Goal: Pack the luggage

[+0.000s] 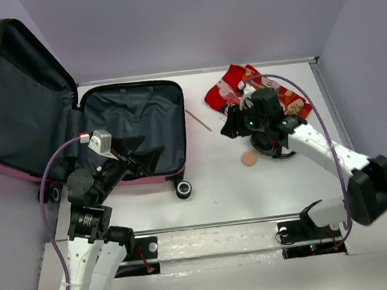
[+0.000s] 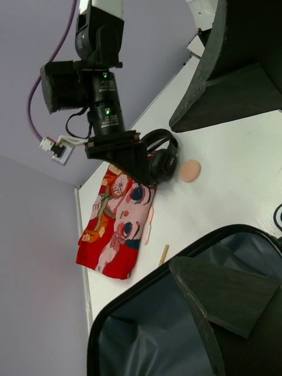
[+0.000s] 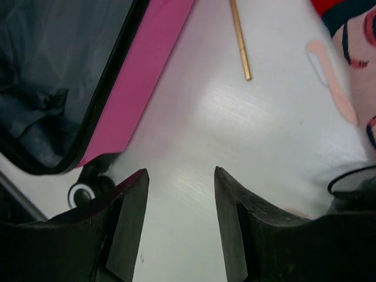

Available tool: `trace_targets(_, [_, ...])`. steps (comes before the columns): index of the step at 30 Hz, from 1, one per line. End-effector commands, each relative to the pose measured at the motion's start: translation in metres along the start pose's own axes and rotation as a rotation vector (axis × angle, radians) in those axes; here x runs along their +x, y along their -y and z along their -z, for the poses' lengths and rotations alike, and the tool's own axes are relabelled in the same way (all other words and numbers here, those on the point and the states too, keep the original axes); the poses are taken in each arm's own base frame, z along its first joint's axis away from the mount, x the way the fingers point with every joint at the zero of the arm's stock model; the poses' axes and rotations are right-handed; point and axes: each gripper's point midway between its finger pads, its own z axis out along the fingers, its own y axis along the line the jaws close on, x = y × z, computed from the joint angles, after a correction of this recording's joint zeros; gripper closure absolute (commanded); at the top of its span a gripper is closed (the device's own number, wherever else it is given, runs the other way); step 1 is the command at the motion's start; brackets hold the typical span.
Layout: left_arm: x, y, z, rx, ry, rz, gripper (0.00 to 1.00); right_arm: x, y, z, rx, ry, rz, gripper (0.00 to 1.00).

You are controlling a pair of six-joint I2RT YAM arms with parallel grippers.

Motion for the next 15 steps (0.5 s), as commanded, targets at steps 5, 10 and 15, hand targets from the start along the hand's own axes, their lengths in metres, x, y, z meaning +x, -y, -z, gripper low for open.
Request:
trace_targets(5, [-0.028,-0.001,0.004,-0.055,0.054,-0.076,0.01,-0.061,0.023,-0.071,0.101,0.057,0.195,0.45])
trace_targets(10, [-0.026,-0.005,0.003,-0.073,0.049,-0.073,0.01,-0.063,0.039,-0.109,0.13,-0.004,0.232,0.45])
trace_targets(15, [-0.026,-0.009,0.003,-0.092,0.044,-0.076,0.01,-0.047,0.053,-0.148,0.143,-0.086,0.246,0.45])
